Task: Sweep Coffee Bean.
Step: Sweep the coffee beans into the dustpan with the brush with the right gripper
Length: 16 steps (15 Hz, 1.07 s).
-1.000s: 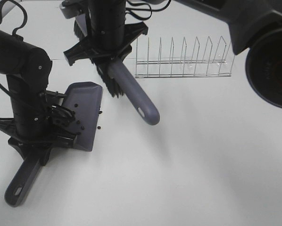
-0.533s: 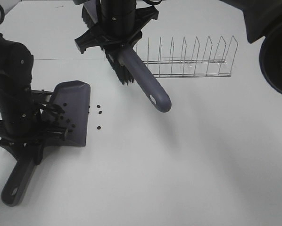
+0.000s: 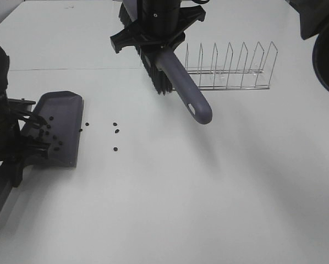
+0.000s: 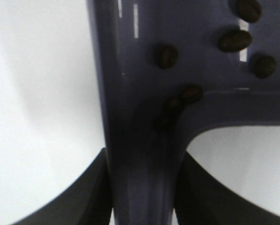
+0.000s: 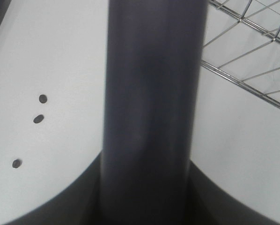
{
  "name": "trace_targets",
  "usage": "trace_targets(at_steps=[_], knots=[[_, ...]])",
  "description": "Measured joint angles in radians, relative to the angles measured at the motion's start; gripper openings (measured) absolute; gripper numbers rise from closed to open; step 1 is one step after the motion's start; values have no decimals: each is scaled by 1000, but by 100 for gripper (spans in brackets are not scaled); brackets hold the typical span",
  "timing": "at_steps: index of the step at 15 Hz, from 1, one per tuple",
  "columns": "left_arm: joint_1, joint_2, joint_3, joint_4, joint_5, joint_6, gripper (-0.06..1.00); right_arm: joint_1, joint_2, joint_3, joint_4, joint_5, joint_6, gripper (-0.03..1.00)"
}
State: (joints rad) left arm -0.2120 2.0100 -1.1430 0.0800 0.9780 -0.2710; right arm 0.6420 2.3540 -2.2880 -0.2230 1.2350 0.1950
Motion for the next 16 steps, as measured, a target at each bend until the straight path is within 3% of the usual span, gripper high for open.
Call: trace_targets(at_steps=[3, 5, 8, 10, 13, 16], knots=[[81, -38, 0, 1, 31, 29, 35, 0, 0, 16, 0, -1, -1, 30], [153, -77, 20, 8, 30, 50, 35, 0, 0, 108, 0, -1, -1, 30], [155, -80, 144, 7, -35, 54, 35, 0, 1, 164, 1, 1, -1, 30], [155, -80, 214, 2, -131, 46, 35, -2, 1, 166, 1, 0, -1, 30], [135, -61, 222, -11, -141, 44, 35, -2, 1, 166, 1, 0, -1, 30], [52, -32, 210, -10, -128, 30, 35, -2, 1, 166, 1, 0, -1, 30]])
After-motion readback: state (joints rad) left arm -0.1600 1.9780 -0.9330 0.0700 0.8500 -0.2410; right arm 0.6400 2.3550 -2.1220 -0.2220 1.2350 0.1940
